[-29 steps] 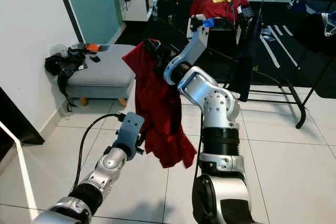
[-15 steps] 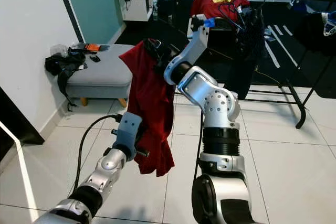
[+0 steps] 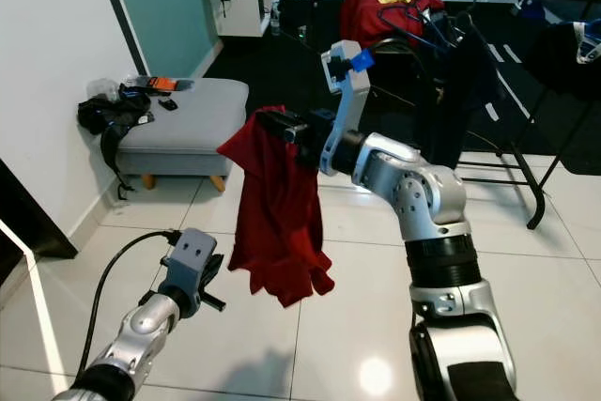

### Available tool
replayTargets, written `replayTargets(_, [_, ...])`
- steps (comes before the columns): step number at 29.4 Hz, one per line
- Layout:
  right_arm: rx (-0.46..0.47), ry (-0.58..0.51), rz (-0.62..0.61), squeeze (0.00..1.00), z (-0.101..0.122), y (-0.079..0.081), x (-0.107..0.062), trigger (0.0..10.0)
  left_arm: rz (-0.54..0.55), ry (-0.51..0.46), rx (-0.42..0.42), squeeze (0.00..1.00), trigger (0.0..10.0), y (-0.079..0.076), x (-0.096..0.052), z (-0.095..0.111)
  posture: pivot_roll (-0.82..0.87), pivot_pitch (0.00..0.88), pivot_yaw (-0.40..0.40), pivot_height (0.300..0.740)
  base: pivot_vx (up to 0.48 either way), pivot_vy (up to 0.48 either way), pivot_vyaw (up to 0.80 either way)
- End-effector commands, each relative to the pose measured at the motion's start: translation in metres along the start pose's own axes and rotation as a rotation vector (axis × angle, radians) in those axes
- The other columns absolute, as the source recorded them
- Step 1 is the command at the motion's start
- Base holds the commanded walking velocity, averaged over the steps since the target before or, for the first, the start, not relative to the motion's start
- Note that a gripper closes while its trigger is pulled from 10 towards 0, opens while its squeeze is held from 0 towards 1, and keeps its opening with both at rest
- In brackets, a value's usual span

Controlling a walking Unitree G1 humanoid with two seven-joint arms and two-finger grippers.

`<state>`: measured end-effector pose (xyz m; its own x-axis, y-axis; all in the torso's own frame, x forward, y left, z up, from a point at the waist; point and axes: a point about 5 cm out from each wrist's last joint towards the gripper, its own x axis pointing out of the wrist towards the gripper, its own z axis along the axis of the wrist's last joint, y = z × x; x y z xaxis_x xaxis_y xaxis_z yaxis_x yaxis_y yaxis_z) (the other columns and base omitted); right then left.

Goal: Hang hanger

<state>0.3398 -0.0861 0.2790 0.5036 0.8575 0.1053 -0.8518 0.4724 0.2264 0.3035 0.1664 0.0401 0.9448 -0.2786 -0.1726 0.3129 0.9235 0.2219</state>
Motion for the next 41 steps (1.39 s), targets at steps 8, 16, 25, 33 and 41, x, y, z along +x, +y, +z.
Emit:
replayTargets(8, [-0.12,-0.006,0.111,0.0,0.011,0.002,-0.01,10.0,-0.028,-0.002,-0.035,1.0,10.0,0.013,-0.012,-0.007,0.08,0.077,-0.025,0.74,0.0,0.0,0.0])
replayTargets(16, [-0.213,0.02,0.251,0.0,0.018,0.005,-0.016,10.0,-0.067,-0.021,-0.042,1.0,10.0,0.016,-0.015,-0.006,0.08,0.076,-0.029,0.74,0.0,0.0,0.0])
replayTargets(25, [-0.244,0.017,0.289,0.0,0.024,0.004,-0.017,10.0,-0.195,-0.066,-0.061,0.0,10.0,0.001,-0.015,0.001,0.08,0.072,-0.026,0.74,0.0,0.0,0.0])
replayTargets(33, [-0.386,0.174,0.288,0.0,0.02,-0.012,-0.031,10.0,-0.357,-0.102,-0.072,1.0,10.0,-0.001,-0.02,0.01,0.08,0.065,-0.039,0.74,0.0,0.0,0.0])
replayTargets(41, [-0.394,0.216,0.256,0.0,0.014,-0.022,-0.042,10.0,-0.341,-0.142,-0.137,1.0,10.0,0.006,-0.018,0.018,0.07,0.062,-0.016,0.74,0.0,0.0,0.0])
